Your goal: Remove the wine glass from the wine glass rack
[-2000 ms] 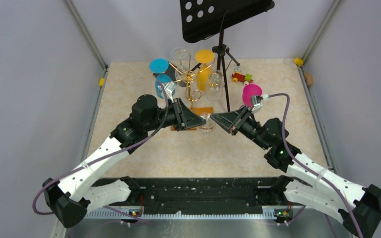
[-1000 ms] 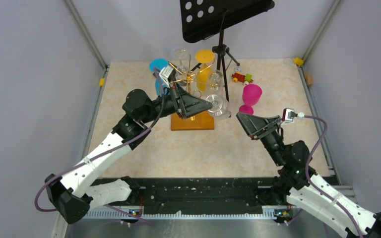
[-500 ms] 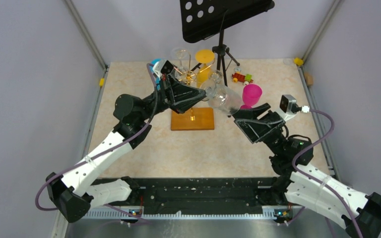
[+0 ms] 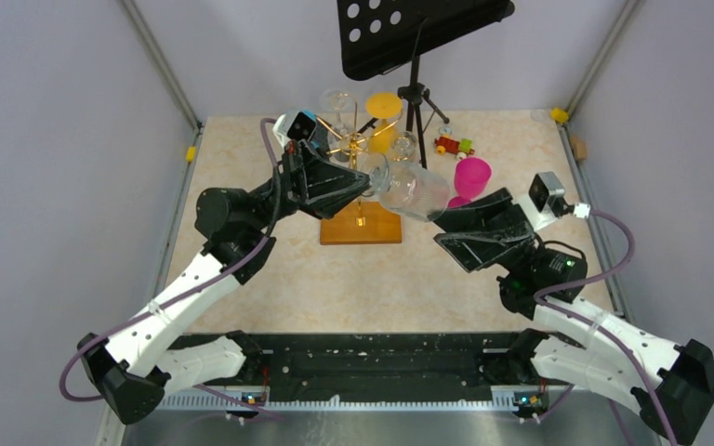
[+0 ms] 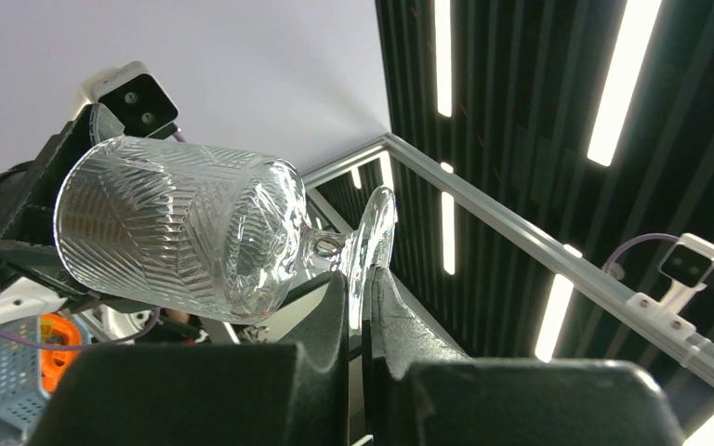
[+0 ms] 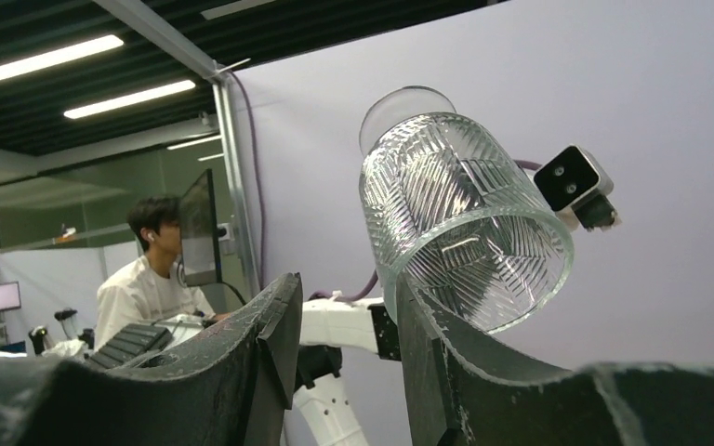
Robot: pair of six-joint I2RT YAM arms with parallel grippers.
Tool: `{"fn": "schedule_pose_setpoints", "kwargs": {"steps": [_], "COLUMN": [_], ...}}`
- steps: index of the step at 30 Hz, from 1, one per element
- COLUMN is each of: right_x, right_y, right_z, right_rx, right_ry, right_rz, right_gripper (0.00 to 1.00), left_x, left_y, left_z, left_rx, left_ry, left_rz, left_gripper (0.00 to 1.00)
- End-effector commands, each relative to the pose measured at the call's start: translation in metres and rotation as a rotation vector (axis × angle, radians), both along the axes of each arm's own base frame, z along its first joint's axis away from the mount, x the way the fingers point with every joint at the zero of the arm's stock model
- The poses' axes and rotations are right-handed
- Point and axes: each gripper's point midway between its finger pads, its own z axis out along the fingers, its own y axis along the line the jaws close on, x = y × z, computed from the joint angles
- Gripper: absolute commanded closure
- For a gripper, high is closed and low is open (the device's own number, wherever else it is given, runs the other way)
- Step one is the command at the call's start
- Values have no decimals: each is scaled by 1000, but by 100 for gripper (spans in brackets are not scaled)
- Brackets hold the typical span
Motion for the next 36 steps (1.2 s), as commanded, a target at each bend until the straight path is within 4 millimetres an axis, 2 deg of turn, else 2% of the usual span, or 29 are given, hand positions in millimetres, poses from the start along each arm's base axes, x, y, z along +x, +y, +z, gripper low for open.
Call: {"fn": "schedule_pose_setpoints", "kwargs": {"steps": [1, 7, 11, 20, 26, 29, 30, 31, 33, 34, 36], "right_x": [-39, -31, -27, -14, -12, -13, -13, -14, -15, -15, -15], "right_y": [-19, -8, -3, 1, 2, -1, -2, -4, -6, -9, -13], "right_z": [37, 45, 49, 54, 57, 58, 59, 60, 62, 63, 65], "right_rx": [94, 76, 80, 78, 68, 82, 88, 93, 107, 115, 131], "right_ry": [-267, -296, -296, -236, -221, -224, -226, -226, -227, -227, -220], "right_rz": [-20, -34, -34, -50, -55, -58, -61, -63, -72, -77, -97], "right_gripper": [57, 57, 62, 80, 100, 100, 100, 100, 100, 100, 100], "left_x": [-12, -7, -5, -4, -5, -4, -4, -5, -7, -7, -9], "left_y": [25, 18, 17, 15, 13, 12, 12, 13, 13, 13, 12], "left_z": [32, 27, 25, 24, 25, 24, 24, 24, 26, 27, 28], "left_rx": [-163, -155, -149, -140, -134, -131, -131, -131, -133, -130, -117], "left_ry": [-60, -41, -43, -50, -67, -66, -68, -73, -91, -109, -149], "left_rz": [14, -13, -8, 1, 1, 1, 2, 3, 10, 22, 46], "left_gripper": [100, 100, 100, 100, 100, 99, 93, 83, 53, 41, 25]}}
